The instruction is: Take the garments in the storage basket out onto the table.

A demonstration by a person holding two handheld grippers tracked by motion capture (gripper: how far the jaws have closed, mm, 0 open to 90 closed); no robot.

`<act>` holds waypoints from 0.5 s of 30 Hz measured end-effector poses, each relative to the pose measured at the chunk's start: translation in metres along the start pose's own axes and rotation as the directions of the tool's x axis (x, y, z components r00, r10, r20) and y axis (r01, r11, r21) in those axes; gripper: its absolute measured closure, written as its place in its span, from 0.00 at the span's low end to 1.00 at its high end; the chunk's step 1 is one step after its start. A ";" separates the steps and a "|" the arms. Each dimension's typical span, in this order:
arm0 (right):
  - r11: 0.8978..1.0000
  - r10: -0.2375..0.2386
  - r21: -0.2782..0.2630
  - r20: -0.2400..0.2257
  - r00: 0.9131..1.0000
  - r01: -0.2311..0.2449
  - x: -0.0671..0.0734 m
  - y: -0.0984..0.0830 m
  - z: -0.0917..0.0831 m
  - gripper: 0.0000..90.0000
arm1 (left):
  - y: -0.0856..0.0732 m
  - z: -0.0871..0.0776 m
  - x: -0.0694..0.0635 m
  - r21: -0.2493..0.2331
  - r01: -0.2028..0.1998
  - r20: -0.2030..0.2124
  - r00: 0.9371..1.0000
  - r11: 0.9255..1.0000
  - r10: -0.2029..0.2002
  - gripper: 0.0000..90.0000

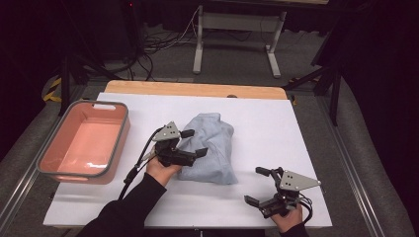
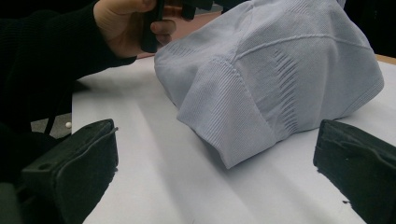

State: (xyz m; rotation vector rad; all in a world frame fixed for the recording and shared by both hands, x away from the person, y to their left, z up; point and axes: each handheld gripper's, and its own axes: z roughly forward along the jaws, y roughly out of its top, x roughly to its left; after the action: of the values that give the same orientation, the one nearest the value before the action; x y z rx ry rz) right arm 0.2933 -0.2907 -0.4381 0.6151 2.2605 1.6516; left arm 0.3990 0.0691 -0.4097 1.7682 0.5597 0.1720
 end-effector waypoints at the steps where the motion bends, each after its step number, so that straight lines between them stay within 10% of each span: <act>1: 1.000 -0.001 0.000 0.000 1.000 0.001 0.000 0.000 0.000 0.00 | 0.000 -0.001 0.000 -0.001 0.003 0.005 1.000 1.000 -0.003 0.15; 15: 1.000 0.002 -0.005 0.001 1.000 -0.002 0.000 0.000 0.000 0.00 | 0.010 -0.024 -0.006 0.013 -0.068 0.016 0.998 0.998 0.068 0.08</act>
State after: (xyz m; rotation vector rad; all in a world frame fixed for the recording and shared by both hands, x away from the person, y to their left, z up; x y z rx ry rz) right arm 0.2927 -0.2908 -0.4381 0.6166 2.2550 1.6567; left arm 0.3864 0.0855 -0.3929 1.8008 0.4910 0.2018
